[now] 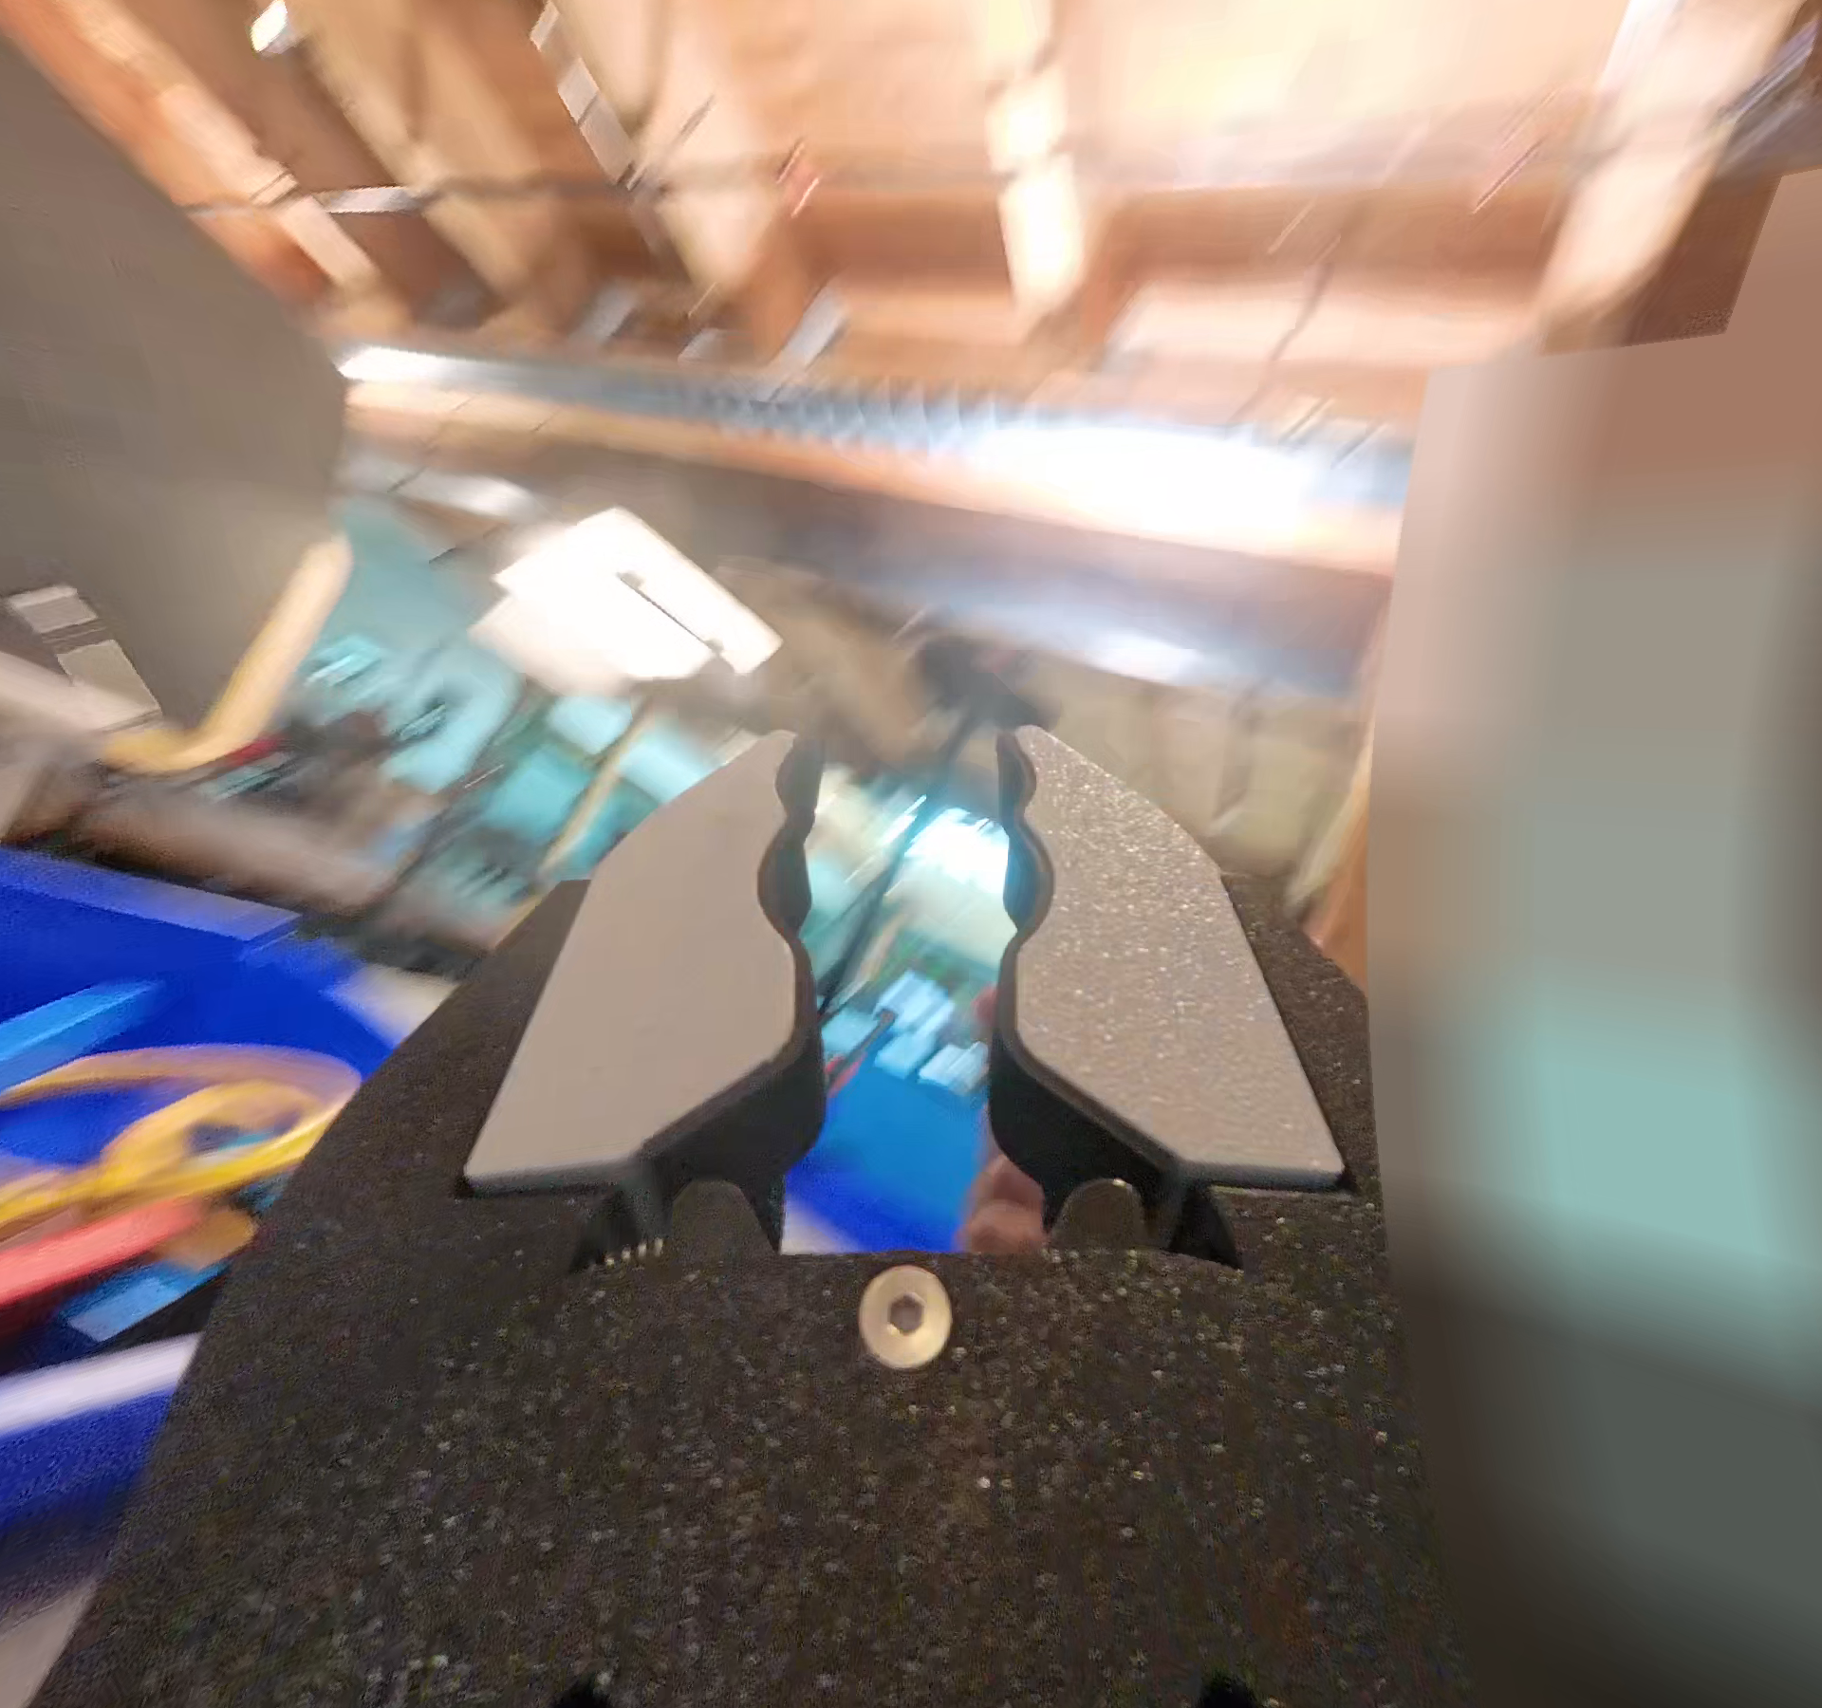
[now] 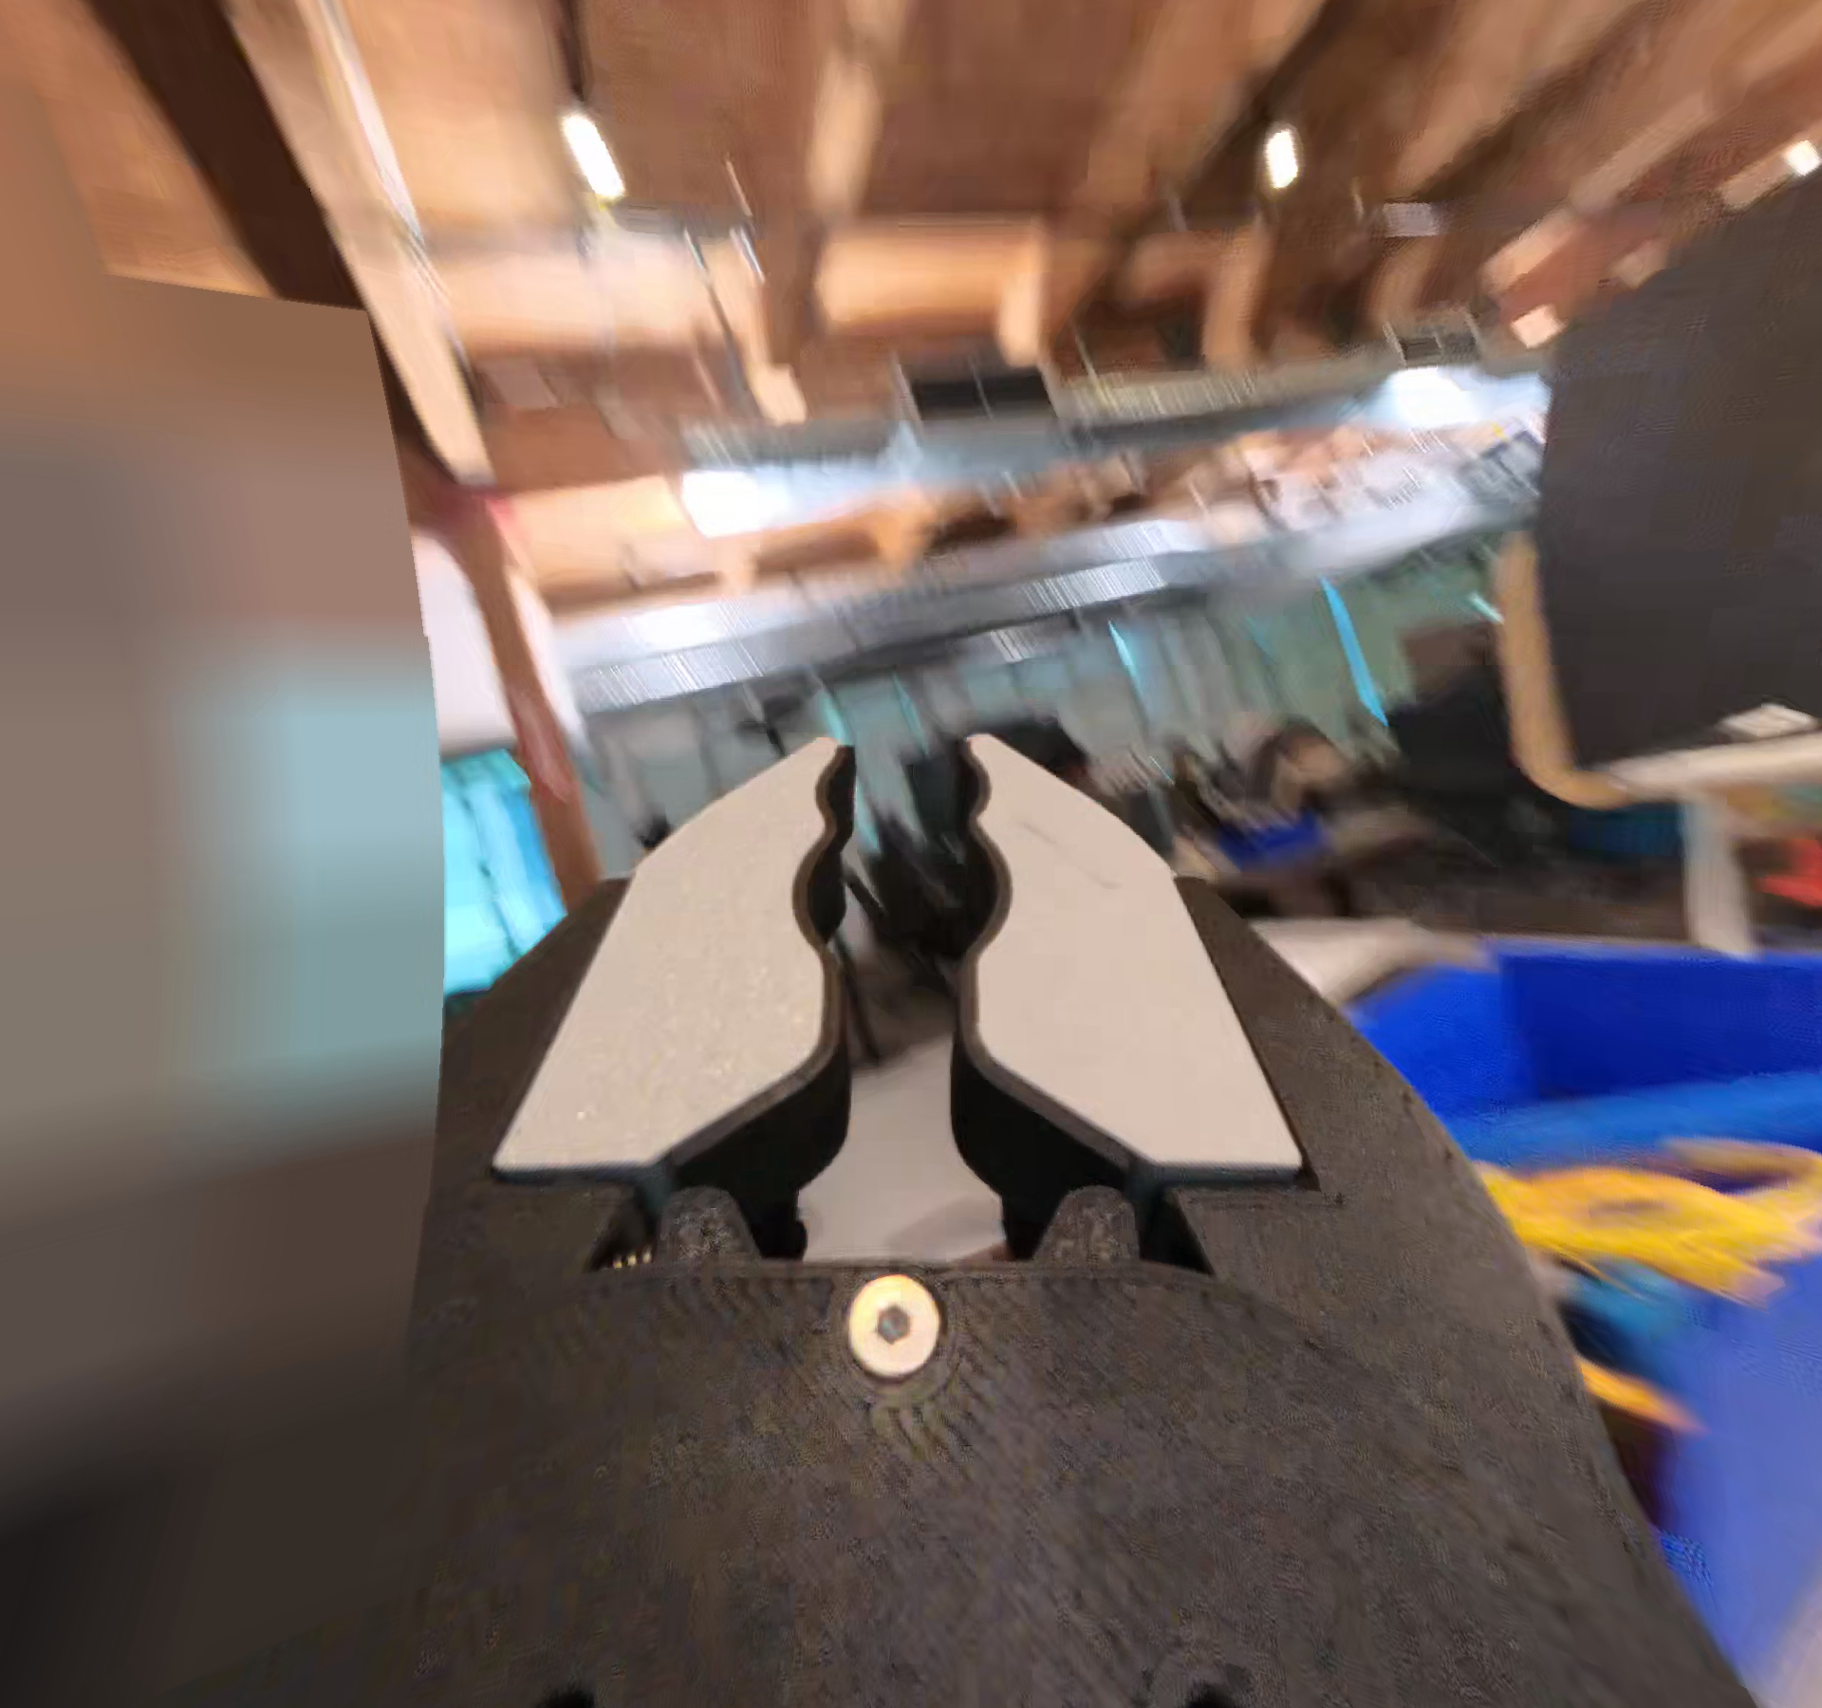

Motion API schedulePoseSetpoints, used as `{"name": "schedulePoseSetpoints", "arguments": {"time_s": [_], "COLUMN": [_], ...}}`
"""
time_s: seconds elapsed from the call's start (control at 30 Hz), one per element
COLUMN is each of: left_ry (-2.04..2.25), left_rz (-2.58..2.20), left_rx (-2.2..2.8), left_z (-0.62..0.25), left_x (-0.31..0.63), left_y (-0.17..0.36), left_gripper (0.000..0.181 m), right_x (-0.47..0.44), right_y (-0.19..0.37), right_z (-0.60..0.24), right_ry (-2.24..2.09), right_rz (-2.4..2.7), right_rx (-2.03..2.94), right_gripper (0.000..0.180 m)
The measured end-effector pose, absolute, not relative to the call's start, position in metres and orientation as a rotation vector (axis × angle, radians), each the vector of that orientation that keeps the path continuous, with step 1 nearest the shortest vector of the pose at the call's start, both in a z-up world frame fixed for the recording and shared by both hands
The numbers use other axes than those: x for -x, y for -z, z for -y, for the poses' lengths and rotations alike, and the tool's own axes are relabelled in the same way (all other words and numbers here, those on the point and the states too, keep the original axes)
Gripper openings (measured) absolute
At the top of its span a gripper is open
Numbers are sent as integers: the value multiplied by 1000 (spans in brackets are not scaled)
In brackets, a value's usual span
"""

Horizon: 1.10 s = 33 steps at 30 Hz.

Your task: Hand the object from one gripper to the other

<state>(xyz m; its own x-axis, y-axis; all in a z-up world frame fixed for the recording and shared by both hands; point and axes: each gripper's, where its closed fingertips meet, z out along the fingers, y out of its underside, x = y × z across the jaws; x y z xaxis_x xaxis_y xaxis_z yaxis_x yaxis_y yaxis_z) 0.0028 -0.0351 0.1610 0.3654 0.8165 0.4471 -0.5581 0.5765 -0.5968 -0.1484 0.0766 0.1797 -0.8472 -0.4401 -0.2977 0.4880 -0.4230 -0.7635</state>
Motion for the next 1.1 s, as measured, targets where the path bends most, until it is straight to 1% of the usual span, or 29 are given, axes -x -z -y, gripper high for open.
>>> {"name": "schedulePoseSetpoints", "arguments": {"time_s": [0.07, 0.13, 0.17, 0.2, 0.3, 0.37, 0.47, 0.53, 0.57, 0.6, 0.63, 0.67, 0.73, 0.93, 1.1], "left_ry": [-984, -991, -996, -1002, -988, -984, -972, -961, -960, -955, -947, -941, -935, -735, -500], "left_rz": [1016, 1188, 1256, 1307, 1369, 1377, 1376, 1365, 1357, 1353, 1349, 1346, 1340, 1284, 1168], "left_rx": [562, 723, 790, 848, 976, 1014, 1045, 1039, 1034, 1030, 1027, 1023, 1012, 910, 803], "left_z": [59, 74, 81, 85, 84, 81, 80, 79, 80, 80, 80, 80, 80, 62, 25], "left_x": [27, 48, 56, 62, 76, 80, 82, 81, 80, 80, 79, 79, 78, 85, 97], "left_y": [-119, -77, -58, -42, -8, 4, 14, 14, 13, 13, 12, 12, 12, 9, -8], "left_gripper": [36, 40, 44, 45, 49, 49, 49, 49, 49, 49, 49, 49, 49, 49, 50], "right_x": [168, 180, 186, 190, 194, 198, 208, 212, 215, 218, 221, 222, 219, 203, 175], "right_y": [-140, -98, -79, -61, -20, 2, 24, 37, 44, 51, 56, 56, 42, -27, -59], "right_z": [-27, 10, 25, 37, 67, 80, 95, 100, 101, 100, 100, 101, 104, 78, 33], "right_ry": [2157, 1913, 1783, 1654, 1306, 1122, 973, 923, 883, 845, 828, 861, 1072, 1810, 2060], "right_rz": [-1784, -2233, -2413, -2561, -2833, -2973, -3126, -3176, -3200, -3227, -3247, -3254, -3203, -2782, -2351], "right_rx": [27, 189, 280, 373, 612, 732, 799, 783, 775, 775, 783, 789, 749, 386, 183], "right_gripper": [17, 24, 28, 31, 38, 43, 49, 46, 39, 30, 10, 7, 7, 5, 6]}}
